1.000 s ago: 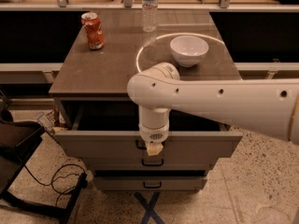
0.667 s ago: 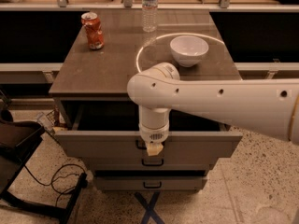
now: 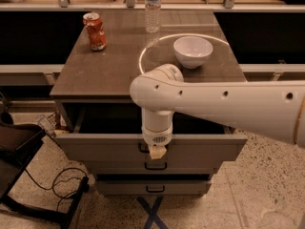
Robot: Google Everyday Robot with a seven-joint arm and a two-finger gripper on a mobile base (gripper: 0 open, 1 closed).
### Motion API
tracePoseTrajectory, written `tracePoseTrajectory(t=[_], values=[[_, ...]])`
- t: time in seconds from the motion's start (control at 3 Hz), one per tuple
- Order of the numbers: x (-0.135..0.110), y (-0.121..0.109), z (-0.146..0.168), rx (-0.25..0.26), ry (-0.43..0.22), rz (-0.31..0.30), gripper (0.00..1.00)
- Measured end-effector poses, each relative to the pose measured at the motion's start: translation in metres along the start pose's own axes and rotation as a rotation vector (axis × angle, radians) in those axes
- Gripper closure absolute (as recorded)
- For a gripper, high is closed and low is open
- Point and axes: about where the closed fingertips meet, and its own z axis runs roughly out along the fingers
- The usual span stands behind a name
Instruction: Open top drawer
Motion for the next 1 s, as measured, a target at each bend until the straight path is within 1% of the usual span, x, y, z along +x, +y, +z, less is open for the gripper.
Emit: tracePoseTrajectory(t=[1.0], values=[[0.0, 0.0001, 0.0, 0.0, 0.0, 0.0, 1.0]])
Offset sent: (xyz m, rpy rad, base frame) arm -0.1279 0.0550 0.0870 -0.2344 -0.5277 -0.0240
